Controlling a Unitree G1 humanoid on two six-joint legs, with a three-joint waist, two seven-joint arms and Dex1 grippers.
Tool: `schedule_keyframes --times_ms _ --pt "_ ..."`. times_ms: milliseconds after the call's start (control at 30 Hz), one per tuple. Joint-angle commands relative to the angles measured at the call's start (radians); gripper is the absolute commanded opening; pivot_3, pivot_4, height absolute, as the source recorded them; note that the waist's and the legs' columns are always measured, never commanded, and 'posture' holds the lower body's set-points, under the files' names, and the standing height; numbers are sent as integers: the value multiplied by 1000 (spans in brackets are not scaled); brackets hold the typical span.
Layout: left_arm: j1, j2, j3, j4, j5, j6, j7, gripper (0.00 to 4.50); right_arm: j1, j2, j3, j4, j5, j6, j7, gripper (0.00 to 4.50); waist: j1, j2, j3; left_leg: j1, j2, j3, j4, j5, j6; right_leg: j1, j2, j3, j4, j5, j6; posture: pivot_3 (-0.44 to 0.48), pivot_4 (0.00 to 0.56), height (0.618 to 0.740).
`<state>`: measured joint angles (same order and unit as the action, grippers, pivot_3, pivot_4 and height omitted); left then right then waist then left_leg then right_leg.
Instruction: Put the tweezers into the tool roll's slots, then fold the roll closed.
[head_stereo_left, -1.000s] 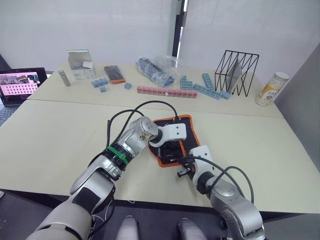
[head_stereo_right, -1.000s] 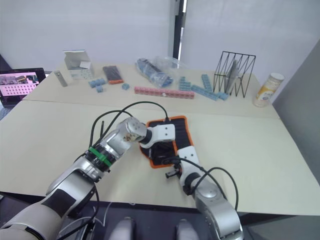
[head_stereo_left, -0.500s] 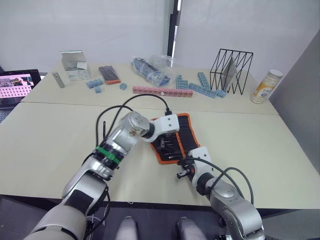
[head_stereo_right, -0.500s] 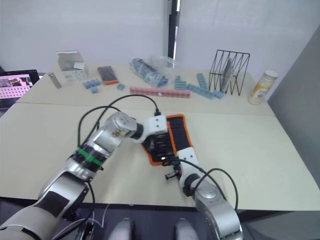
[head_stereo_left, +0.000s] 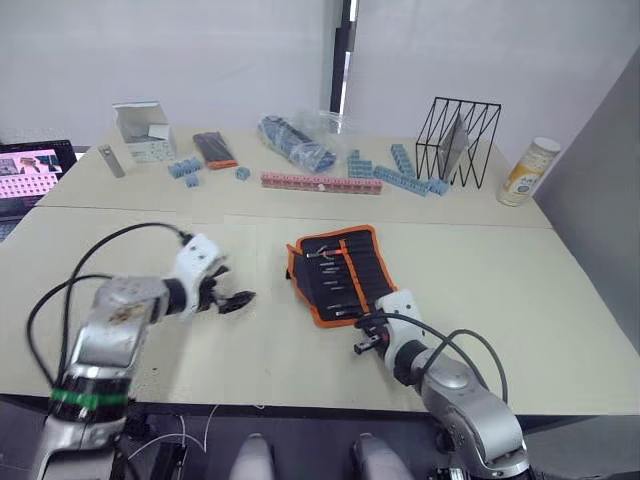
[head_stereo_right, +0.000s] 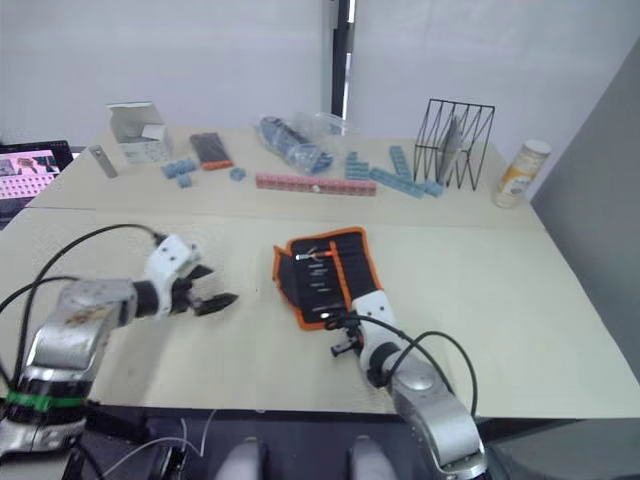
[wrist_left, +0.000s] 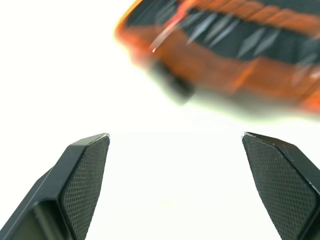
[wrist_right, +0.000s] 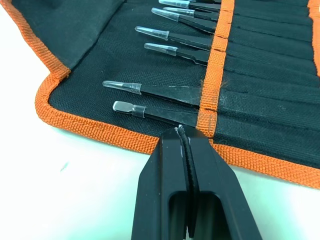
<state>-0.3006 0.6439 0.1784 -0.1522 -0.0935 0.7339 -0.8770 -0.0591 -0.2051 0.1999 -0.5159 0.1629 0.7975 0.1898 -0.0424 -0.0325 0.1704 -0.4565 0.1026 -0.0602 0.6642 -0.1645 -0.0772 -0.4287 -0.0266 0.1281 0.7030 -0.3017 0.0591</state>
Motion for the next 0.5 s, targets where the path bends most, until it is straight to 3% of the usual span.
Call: schedule_keyframes --times_ms 33,233,500 --pt "100 8 148 -79 -40 -24 71 4481 -6 -10 -46 -26 8 -42 14 0 4 0 0 0 0 0 0 0 0 0 0 0 0 0 0 0 150 663" --pt "231 -22 273 -171 -119 34 150 4481 -16 -19 -57 -62 33 -74 56 0 11 -1 0 -2 1 1 0 0 0 -2 0 0 0 0 0 0 150 663" --pt "298 -54 280 -227 -157 56 250 4481 -56 -24 -79 55 2 -120 53 0 2 -1 0 -2 1 2 0 0 0 -4 0 0 0 0 -1 0 150 663"
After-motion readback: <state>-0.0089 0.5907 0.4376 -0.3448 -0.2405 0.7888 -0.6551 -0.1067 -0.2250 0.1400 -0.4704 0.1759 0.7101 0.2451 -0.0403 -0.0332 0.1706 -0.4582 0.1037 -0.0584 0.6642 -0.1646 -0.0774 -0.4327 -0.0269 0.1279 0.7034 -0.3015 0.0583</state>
